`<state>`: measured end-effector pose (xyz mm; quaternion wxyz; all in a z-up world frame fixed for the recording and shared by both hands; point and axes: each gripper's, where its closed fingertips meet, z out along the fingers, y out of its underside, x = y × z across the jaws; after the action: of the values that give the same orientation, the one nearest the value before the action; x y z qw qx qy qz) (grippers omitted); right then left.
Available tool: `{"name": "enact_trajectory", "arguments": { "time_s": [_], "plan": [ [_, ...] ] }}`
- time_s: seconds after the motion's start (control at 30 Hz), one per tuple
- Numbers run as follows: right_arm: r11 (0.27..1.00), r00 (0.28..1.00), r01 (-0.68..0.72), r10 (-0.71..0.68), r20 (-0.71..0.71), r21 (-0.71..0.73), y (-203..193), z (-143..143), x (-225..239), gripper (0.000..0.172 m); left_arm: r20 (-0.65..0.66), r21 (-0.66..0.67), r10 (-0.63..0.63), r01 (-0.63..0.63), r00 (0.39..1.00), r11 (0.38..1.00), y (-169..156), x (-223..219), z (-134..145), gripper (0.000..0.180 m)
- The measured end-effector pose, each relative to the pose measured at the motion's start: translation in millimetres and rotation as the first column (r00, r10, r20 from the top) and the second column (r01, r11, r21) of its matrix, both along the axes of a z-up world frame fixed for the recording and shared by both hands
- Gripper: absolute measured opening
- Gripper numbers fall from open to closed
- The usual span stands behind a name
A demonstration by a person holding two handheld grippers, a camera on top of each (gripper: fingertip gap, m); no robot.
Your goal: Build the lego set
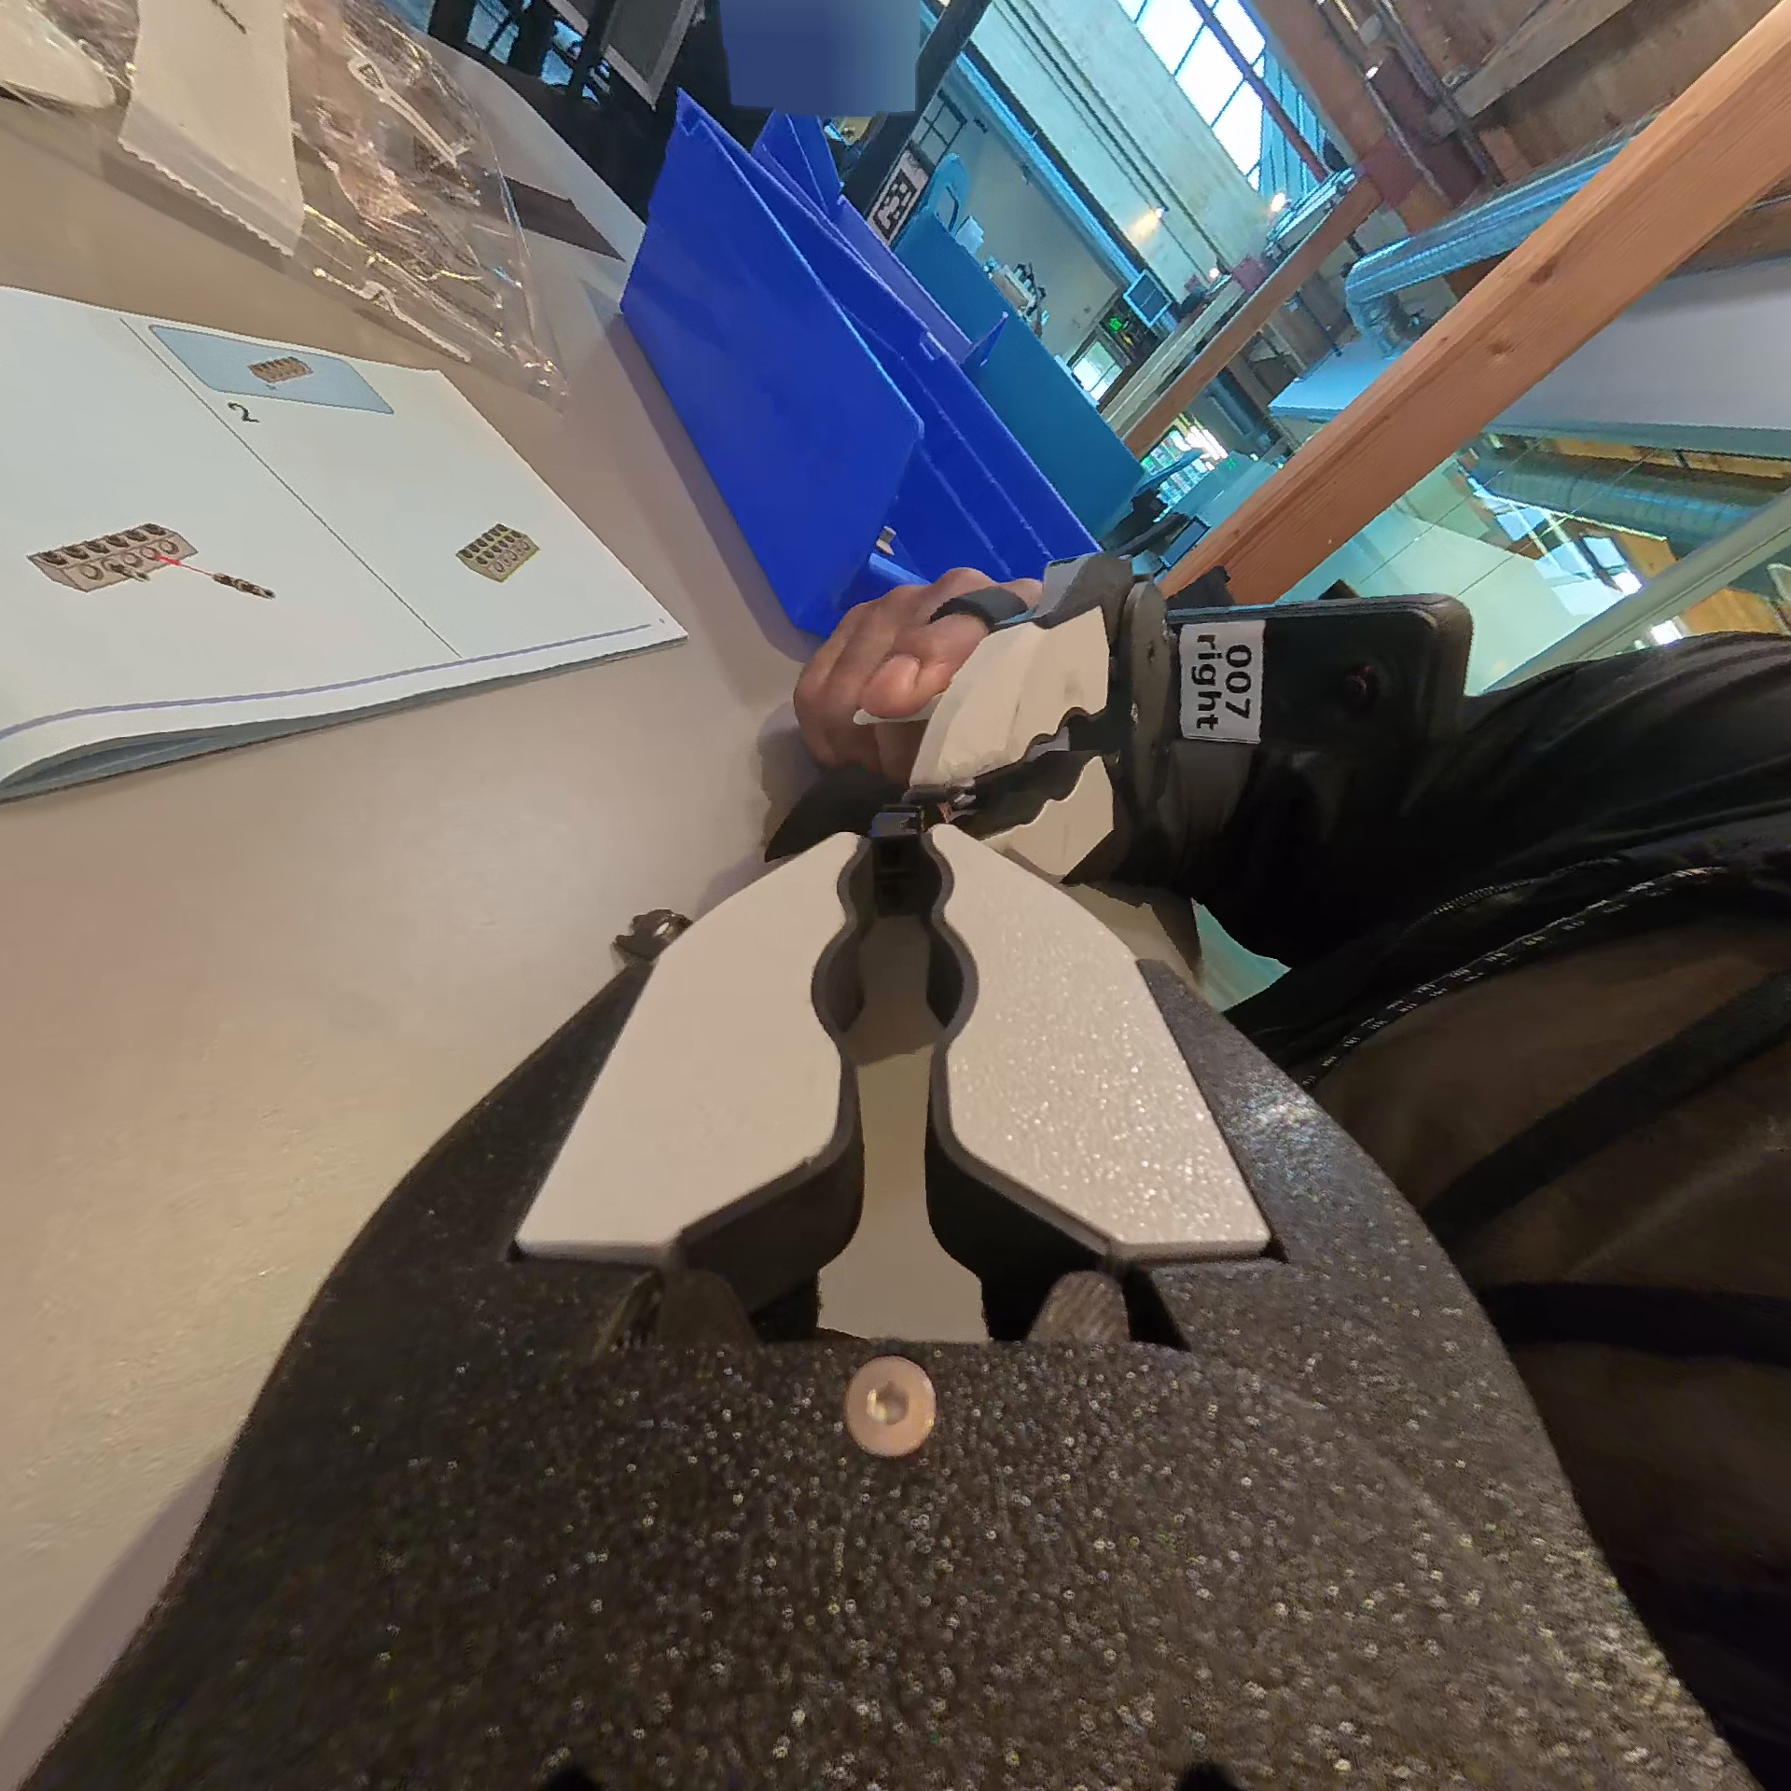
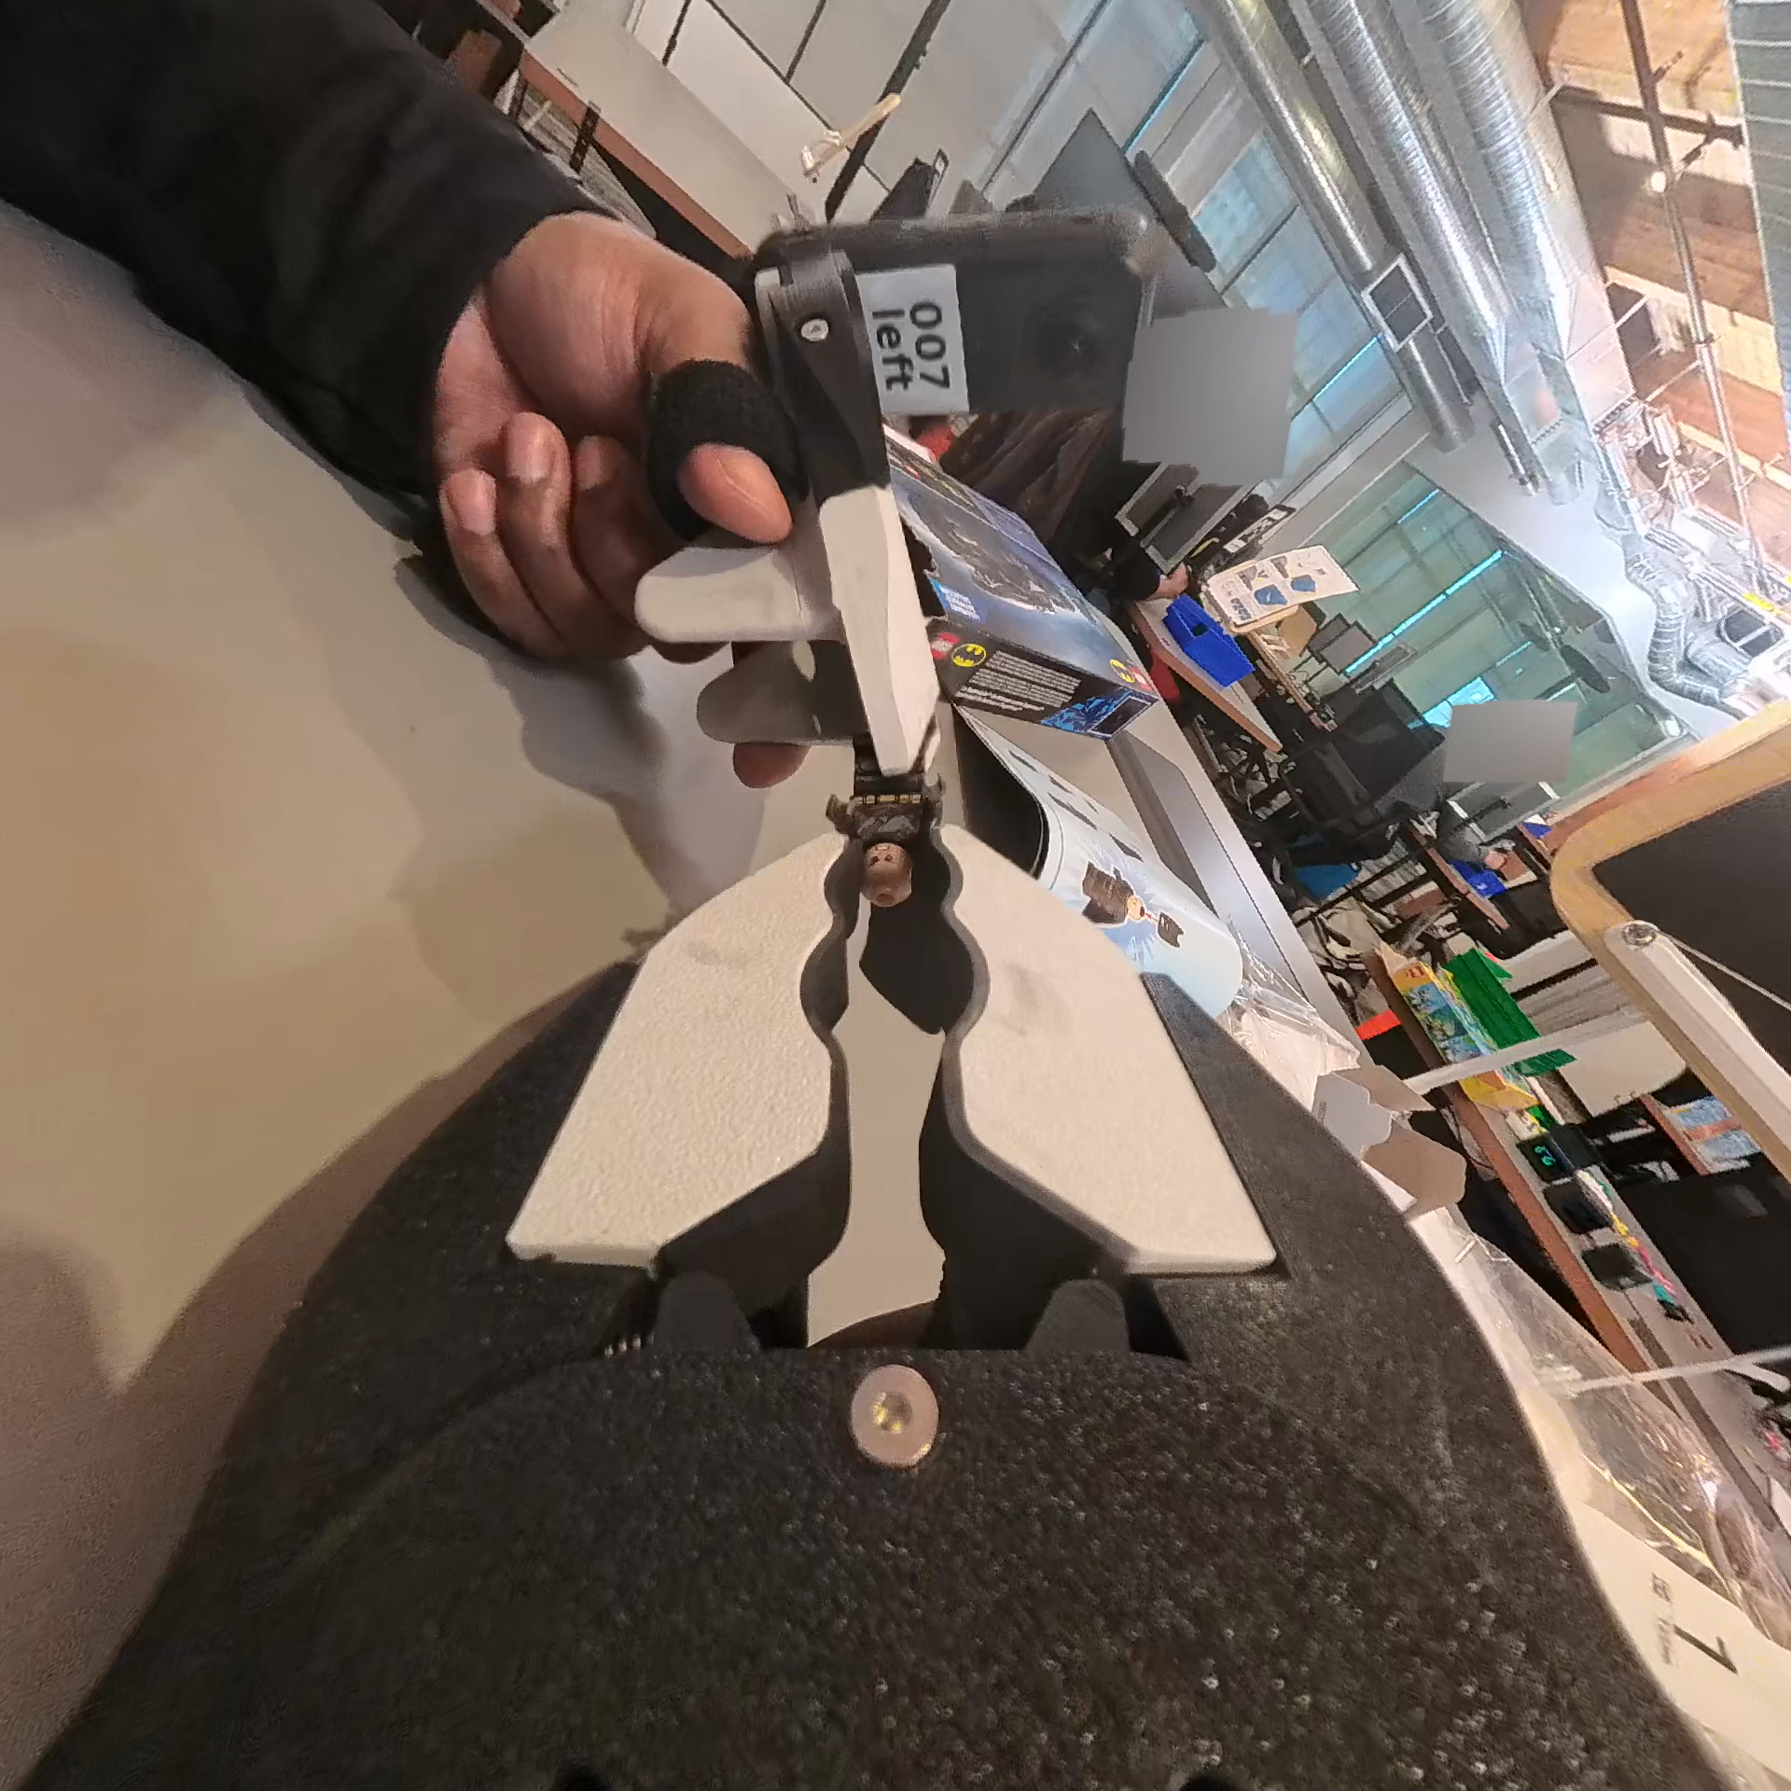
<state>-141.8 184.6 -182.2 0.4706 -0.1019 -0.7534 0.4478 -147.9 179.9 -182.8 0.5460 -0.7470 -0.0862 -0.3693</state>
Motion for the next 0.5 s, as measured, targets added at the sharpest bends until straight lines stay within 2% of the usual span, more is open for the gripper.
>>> {"name": "enact_trajectory", "arguments": {
  "time_s": [0.03, 0.4, 0.5],
  "plan": [
    [1.000, 1.000, -0.009, 0.009, 0.000, -0.007, -0.6, 0.9, 0.7, 0.010, 0.009, 0.003, -0.008, 0.008, 1.000, 1.000, -0.5, 0.8, 0.6, 0.008],
    [1.000, 1.000, 0.012, -0.012, 0.000, 0.012, 0.6, -1.1, -1.8, 0.012, 0.010, -0.006, 0.021, -0.021, 1.000, 1.000, 1.3, -1.9, -0.3, 0.008],
    [0.995, 0.999, 0.039, -0.036, -0.036, 0.086, -0.2, -6.1, -2.1, 0.026, 0.014, 0.000, 0.037, -0.037, 0.999, 0.999, 1.5, -4.4, 0.7, 0.008]
  ]
}}
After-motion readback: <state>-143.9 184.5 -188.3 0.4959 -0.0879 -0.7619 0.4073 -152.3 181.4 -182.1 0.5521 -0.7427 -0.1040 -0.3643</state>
